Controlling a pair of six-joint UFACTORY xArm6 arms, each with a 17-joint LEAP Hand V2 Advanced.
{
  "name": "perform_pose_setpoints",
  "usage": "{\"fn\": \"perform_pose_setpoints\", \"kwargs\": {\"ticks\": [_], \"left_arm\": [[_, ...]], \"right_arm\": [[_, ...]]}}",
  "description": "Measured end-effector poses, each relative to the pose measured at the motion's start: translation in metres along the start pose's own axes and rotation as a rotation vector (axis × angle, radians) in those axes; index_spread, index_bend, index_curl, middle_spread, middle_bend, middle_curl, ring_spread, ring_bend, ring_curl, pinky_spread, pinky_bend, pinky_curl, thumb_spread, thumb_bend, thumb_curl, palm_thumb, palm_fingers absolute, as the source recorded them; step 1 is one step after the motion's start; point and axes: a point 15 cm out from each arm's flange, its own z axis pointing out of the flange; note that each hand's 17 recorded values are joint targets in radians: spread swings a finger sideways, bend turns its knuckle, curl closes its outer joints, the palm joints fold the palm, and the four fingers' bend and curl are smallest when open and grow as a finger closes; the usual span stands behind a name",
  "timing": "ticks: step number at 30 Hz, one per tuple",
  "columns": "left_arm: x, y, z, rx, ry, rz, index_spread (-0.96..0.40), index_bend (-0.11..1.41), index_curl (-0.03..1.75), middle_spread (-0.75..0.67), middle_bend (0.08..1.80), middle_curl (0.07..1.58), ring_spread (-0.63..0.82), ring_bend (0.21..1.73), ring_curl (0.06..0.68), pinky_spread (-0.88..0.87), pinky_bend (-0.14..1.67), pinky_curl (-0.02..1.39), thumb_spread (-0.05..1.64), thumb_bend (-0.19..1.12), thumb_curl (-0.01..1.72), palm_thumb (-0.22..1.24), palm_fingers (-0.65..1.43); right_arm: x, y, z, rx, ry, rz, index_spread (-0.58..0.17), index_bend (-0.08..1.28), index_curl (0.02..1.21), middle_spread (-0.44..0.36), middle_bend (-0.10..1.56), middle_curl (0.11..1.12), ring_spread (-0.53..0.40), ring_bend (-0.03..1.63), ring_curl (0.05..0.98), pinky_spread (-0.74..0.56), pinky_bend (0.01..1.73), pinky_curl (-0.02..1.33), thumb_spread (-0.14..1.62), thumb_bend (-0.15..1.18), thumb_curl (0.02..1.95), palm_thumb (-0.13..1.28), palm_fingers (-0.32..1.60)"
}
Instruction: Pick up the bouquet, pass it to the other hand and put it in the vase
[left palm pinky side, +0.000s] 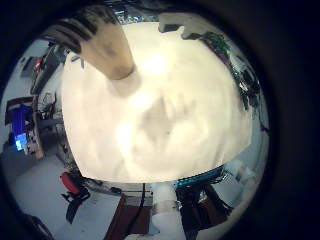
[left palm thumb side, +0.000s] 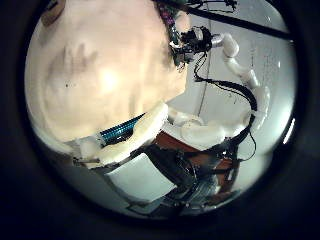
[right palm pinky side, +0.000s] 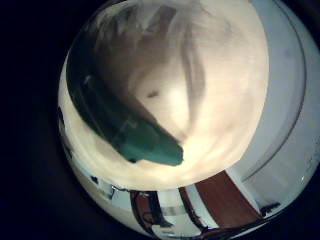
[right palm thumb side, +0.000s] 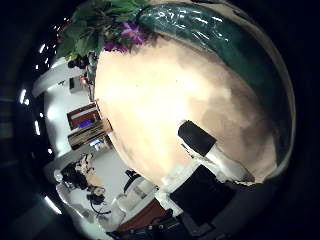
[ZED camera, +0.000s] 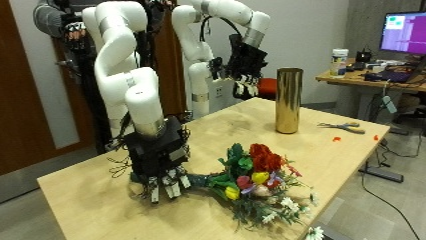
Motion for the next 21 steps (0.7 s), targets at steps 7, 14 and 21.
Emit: {"fn": "perform_pose_setpoints", "kwargs": {"ticks": [7,14,21], "left_arm": [[0.001,0.0,0.0,-0.001,0.0,0.002,-0.08,0.28,0.47,0.2,0.19,0.31,0.44,0.38,0.163,0.35,0.19,0.24,1.08,-0.02,0.29,0.34,0.35],[0.002,0.001,-0.001,0.0,-0.001,0.002,-0.08,0.28,0.47,0.17,0.18,0.31,0.45,0.38,0.166,0.34,0.19,0.23,1.08,-0.02,0.29,0.34,0.35],[0.003,0.002,-0.002,0.001,-0.001,0.005,-0.08,0.28,0.47,0.19,0.18,0.31,0.45,0.39,0.169,0.34,0.19,0.24,1.08,-0.02,0.29,0.34,0.34]], "right_arm": [[0.004,-0.002,0.007,-0.014,0.001,0.015,-0.048,0.17,0.31,0.228,0.28,0.35,0.225,0.54,0.211,0.36,0.21,0.28,1.06,-0.02,0.35,0.6,0.34],[0.003,-0.001,0.009,-0.029,0.003,0.013,-0.073,0.18,0.32,0.211,0.32,0.36,0.174,0.61,0.216,0.35,0.2,0.28,1.05,-0.02,0.35,0.62,0.47],[0.003,-0.002,0.012,-0.041,0.024,0.015,-0.112,0.19,0.35,0.148,0.39,0.38,0.046,0.71,0.22,0.3,0.22,0.26,1.03,-0.02,0.37,0.69,0.64]]}}
